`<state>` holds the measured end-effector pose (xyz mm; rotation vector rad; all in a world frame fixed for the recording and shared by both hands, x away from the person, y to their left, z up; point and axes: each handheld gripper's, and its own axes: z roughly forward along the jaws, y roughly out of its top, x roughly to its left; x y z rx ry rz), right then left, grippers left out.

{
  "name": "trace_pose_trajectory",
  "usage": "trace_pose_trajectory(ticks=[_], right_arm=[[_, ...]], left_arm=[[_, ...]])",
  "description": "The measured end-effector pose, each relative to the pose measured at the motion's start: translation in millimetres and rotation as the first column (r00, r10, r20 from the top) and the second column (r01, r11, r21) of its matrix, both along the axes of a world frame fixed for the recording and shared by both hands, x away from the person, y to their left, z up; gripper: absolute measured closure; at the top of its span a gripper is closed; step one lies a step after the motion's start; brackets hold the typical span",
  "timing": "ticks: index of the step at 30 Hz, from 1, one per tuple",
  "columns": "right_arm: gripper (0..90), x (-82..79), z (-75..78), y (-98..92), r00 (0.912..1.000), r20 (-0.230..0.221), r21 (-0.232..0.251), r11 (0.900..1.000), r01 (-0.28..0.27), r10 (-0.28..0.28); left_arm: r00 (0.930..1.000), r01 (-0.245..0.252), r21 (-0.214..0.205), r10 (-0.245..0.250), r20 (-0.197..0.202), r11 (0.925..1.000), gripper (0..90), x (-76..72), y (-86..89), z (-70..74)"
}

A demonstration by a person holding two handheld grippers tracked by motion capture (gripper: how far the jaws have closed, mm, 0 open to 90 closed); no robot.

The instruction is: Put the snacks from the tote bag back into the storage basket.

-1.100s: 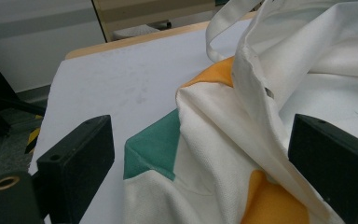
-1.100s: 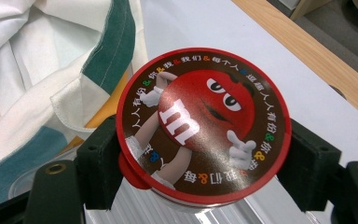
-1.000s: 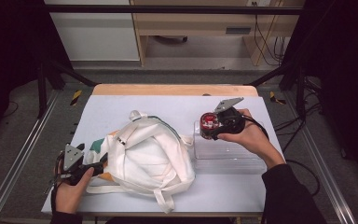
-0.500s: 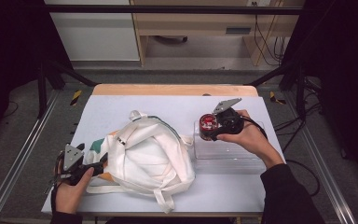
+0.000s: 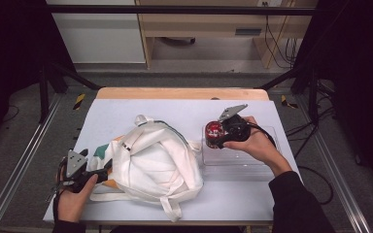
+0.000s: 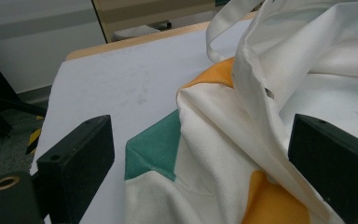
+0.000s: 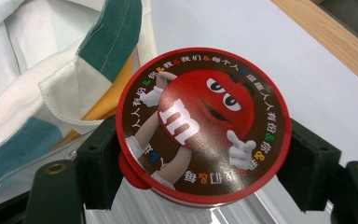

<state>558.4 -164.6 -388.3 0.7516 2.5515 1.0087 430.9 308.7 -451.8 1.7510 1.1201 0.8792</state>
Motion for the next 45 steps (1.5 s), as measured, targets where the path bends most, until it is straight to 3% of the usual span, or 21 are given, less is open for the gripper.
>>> trace_pose_trajectory(ticks=[45], right_arm=[[25.9, 13.6, -29.1, 1.3, 0.9964, -0.073, 0.025, 0.9988, -0.043, 0.045]], left_arm=[[0.9999, 0.008, 0.010, -0.008, -0.009, 0.9999, 7.0, 1.4, -1.3, -1.2]])
